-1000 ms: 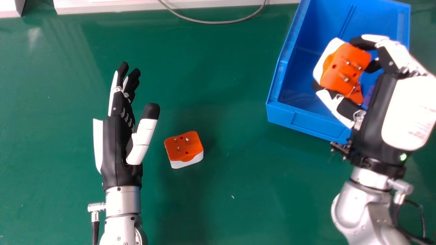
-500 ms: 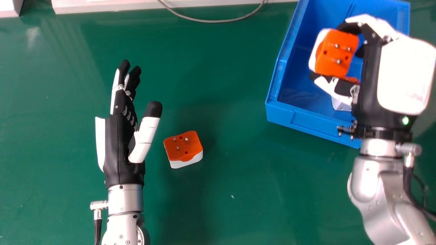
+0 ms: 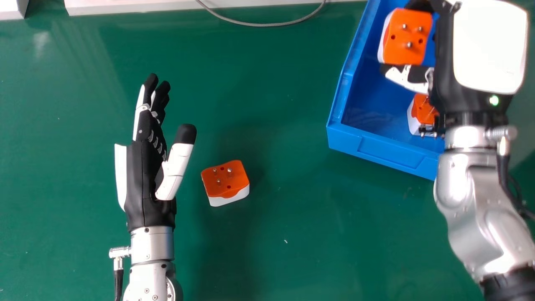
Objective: Pick all objects and put in blue box
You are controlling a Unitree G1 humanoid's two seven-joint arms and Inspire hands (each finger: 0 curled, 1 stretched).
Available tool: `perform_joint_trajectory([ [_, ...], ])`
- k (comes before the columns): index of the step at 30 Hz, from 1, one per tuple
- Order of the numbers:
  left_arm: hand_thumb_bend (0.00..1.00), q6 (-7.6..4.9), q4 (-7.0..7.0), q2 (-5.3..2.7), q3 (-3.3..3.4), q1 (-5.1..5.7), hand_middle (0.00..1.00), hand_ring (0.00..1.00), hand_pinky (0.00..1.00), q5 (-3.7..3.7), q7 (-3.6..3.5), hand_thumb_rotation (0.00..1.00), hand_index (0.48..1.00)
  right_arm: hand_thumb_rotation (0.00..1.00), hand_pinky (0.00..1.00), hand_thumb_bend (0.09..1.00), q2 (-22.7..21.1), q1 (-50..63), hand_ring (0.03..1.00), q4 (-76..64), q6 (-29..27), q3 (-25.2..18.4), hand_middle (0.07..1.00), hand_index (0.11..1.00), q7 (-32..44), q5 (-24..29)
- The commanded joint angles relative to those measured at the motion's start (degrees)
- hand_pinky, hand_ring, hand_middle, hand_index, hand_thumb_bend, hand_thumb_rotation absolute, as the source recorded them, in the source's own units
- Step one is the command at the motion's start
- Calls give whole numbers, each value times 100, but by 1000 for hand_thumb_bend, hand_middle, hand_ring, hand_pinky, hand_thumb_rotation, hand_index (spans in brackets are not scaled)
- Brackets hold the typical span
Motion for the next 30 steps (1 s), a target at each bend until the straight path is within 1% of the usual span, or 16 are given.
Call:
perform_joint_trajectory([
  [1,925,-60,-31,-9,-11,-77,928,946,979,-1,3,763,932,0,230,493,-99,-379,356,257,85,-20,473,536,-7,42],
  [5,926,-56,-32,1,-10,-76,927,945,979,-26,-32,763,932,0,219,499,-186,-813,341,1080,218,33,459,535,20,97],
  [7,925,-56,-35,1,-8,-74,927,946,981,-14,-18,763,932,0,220,501,-204,-992,338,1444,222,41,457,535,18,190],
  [9,925,-49,-43,-7,-10,-75,927,946,982,-9,-11,763,932,0,228,502,-243,-1126,340,1782,104,73,459,536,-29,290],
  [12,924,-76,-21,-20,-19,-81,927,945,980,18,9,761,932,0,234,504,-293,-1293,341,2144,8,200,459,536,40,367],
  [14,922,-81,-19,-29,-21,-81,926,944,979,46,47,760,932,0,241,505,-346,-1385,342,2309,68,342,460,536,255,327],
  [16,922,-92,-9,-28,-20,-83,925,943,978,53,58,760,931,0,250,506,-404,-1431,346,2398,150,497,467,534,451,259],
  [18,924,-99,-12,-25,-19,-80,923,942,975,55,57,760,930,0,262,508,-457,-1402,353,2405,61,587,473,530,575,312],
  [19,925,-103,-17,-26,-19,-74,923,941,973,67,68,762,930,0,264,508,-502,-1413,354,2387,173,704,473,530,831,240],
  [22,926,-104,-6,-35,-16,-72,923,940,973,75,83,762,930,0,268,509,-628,-1440,353,2374,207,934,472,532,1257,156],
  [24,926,-84,-10,-41,-16,-71,923,940,973,78,93,762,930,0,268,509,-674,-1428,353,2293,199,978,472,532,1467,207],
  [26,924,-79,-8,-45,-17,-69,923,939,971,79,105,763,930,0,271,509,-710,-1406,353,2225,197,1019,472,533,1519,201],
  [27,924,-80,-7,-41,-21,-70,923,939,971,97,124,763,930,0,271,509,-717,-1405,353,2207,216,1034,472,533,1544,195],
  [28,924,-81,-5,-43,-23,-71,923,939,971,85,116,763,930,0,271,509,-758,-1426,353,2200,305,1140,472,533,1571,47],
  [29,927,-82,-3,-43,-26,-73,922,938,969,89,126,764,929,0,271,510,-790,-1445,352,2176,341,1194,472,534,1673,-2],
  [30,927,-79,-4,-45,-27,-71,922,938,969,85,127,764,929,0,271,510,-800,-1451,352,2154,326,1191,472,534,1765,49],
])
